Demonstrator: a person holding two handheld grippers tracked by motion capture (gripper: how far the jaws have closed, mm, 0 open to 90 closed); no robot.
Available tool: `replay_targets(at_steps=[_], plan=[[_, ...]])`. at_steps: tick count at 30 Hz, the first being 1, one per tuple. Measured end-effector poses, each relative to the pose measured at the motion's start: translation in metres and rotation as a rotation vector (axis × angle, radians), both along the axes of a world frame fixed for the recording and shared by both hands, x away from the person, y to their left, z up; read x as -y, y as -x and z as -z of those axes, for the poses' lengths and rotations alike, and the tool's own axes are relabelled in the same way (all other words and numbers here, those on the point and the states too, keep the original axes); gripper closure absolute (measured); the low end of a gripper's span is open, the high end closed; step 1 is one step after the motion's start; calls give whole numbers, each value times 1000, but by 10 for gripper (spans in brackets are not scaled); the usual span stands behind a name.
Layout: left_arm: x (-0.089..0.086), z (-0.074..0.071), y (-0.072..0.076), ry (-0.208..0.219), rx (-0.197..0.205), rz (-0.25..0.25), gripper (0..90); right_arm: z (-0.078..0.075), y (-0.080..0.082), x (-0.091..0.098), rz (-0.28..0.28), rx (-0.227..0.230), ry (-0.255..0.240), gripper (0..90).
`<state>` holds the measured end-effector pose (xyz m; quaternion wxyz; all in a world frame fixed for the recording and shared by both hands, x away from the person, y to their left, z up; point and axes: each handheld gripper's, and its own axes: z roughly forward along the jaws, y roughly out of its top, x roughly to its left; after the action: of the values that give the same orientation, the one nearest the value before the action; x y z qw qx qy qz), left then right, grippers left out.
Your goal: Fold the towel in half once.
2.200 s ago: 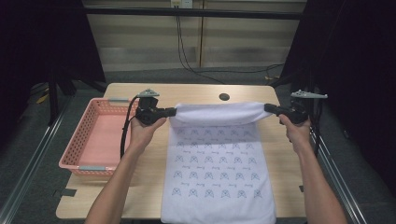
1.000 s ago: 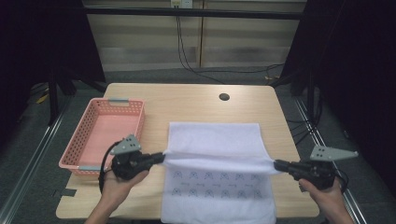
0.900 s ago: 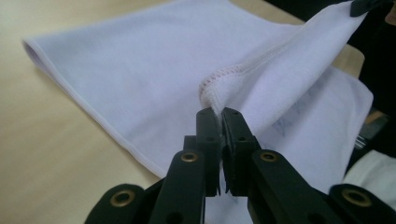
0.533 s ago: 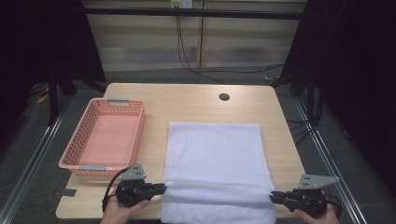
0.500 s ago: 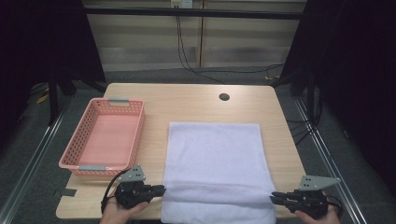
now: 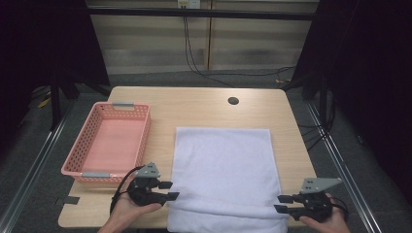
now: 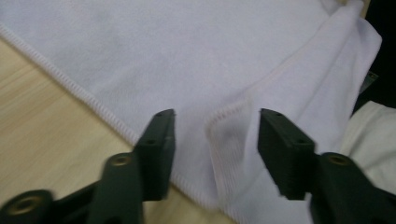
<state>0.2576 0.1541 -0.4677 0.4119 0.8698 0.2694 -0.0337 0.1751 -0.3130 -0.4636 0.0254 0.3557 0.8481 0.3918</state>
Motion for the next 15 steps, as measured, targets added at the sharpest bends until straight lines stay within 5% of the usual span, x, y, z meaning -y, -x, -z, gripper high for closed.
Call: replay_targets(at_steps=[3, 6, 8, 12, 15], plan=[[11, 7, 0, -10, 0, 40, 464, 9, -9, -16, -50, -28, 25, 559], [14, 10, 6, -36, -23, 101, 743, 21, -14, -28, -83, -67, 64, 580], [10, 8, 14, -34, -21, 134, 836, 23, -12, -30, -96, -77, 64, 701], [-3, 4, 32, 6, -40, 162, 839, 13, 1, -24, -166, -83, -1, 817], [-11, 2, 41, 25, -65, 183, 768, 8, 13, -22, -194, -86, -21, 768]])
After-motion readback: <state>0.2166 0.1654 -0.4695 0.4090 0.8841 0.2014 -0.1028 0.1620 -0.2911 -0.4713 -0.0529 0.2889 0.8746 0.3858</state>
